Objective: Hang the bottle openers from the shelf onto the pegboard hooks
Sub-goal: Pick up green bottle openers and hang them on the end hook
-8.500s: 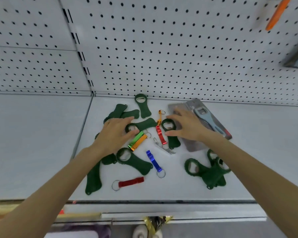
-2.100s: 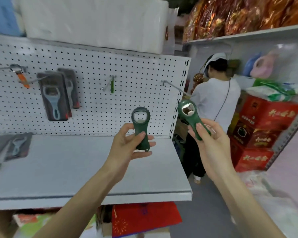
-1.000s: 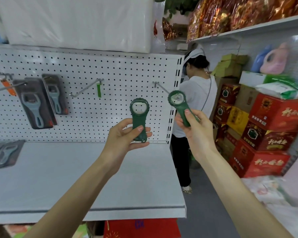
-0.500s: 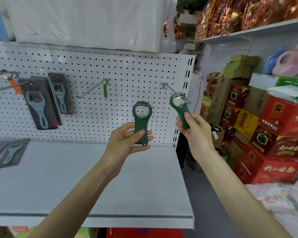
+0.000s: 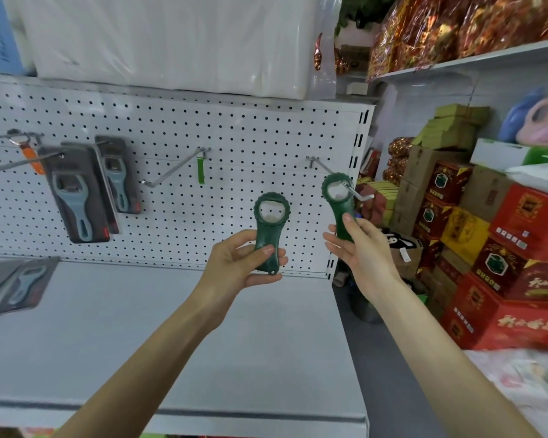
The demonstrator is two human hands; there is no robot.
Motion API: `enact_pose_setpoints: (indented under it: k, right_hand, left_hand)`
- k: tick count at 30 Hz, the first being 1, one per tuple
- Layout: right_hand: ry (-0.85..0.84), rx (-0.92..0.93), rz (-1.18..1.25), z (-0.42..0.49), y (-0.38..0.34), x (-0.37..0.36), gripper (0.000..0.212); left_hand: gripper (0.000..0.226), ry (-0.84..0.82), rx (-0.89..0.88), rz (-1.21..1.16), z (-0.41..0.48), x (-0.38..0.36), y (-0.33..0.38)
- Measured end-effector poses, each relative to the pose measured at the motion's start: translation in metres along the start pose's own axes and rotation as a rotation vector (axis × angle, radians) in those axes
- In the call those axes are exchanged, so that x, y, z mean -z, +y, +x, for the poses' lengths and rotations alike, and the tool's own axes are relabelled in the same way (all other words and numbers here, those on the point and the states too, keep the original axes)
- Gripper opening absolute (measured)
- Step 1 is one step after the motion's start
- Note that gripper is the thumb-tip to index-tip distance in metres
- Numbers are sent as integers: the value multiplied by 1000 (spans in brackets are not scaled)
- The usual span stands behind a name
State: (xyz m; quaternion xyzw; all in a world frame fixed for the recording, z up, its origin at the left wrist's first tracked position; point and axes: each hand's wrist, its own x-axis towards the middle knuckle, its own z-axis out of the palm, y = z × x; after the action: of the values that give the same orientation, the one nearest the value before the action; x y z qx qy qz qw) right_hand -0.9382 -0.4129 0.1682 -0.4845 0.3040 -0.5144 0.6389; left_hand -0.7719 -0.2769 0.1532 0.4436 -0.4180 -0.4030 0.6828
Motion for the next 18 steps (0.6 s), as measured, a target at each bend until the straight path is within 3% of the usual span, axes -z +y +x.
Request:
enact_pose_setpoints:
  k: [10,13,18]
  right_hand:
    - [-89,-143,-137,-30,10,19,24]
    - [-170,-54,-248,-48,8,24,22]
    - [-357,135,-245,-77,-12,26,42]
  left_hand:
    - [17,-45,8,17,-8,-21,-6]
    - [17,-75,16,2,-15,-34,-9]
    - [19,-184,9,-1,-25,-60,-13]
